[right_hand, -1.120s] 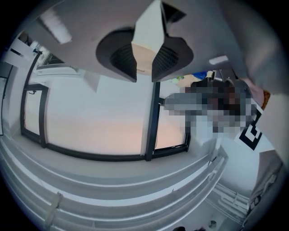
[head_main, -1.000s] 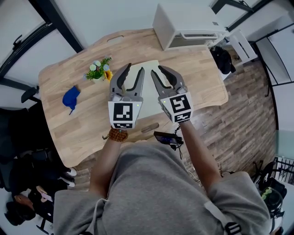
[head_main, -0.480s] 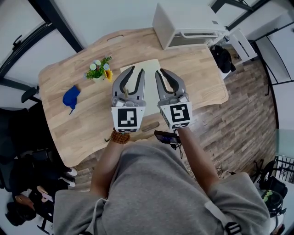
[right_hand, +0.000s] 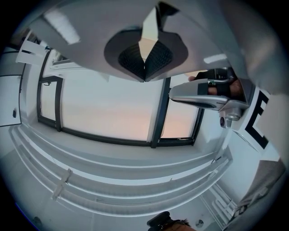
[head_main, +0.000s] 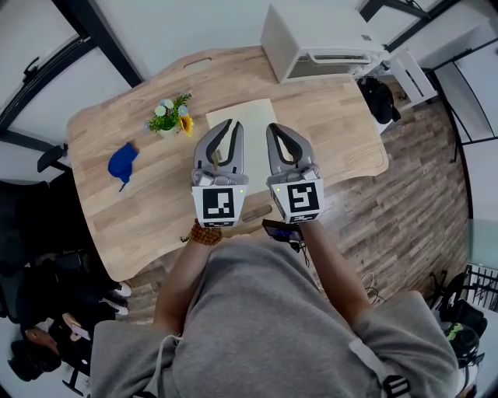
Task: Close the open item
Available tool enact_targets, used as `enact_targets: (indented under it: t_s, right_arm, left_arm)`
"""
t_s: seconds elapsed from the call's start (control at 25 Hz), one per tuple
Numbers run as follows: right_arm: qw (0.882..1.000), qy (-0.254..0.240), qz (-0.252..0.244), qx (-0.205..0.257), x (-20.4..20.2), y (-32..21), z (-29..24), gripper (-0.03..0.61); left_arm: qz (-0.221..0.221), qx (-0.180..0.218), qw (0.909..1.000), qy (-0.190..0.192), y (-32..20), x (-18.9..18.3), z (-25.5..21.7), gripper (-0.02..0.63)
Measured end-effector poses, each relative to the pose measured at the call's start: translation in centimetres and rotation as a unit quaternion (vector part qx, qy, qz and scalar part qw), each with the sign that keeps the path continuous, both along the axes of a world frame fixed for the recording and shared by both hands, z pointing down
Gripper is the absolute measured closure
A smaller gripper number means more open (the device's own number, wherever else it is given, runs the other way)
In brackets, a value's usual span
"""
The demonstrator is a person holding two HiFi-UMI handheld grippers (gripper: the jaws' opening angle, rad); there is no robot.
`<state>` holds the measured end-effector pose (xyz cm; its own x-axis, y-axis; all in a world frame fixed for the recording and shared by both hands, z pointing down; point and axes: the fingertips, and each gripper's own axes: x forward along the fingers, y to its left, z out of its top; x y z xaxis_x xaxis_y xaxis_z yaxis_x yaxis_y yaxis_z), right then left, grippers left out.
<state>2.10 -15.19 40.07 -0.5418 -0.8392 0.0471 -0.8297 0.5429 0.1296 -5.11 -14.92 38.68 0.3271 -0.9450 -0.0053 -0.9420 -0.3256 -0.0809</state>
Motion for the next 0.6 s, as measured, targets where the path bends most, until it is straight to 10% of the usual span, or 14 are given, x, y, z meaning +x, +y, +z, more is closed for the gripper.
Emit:
enact_targets:
  t_s: [0.6]
  right_arm:
    - [0.999,0.041,-0.023,-0.026,-1.0,1.5,3.3,0.569]
  left_arm:
    - [-0.003,-0.048,0.9988,-0.01,0.7,-0.4,4.4,0.594]
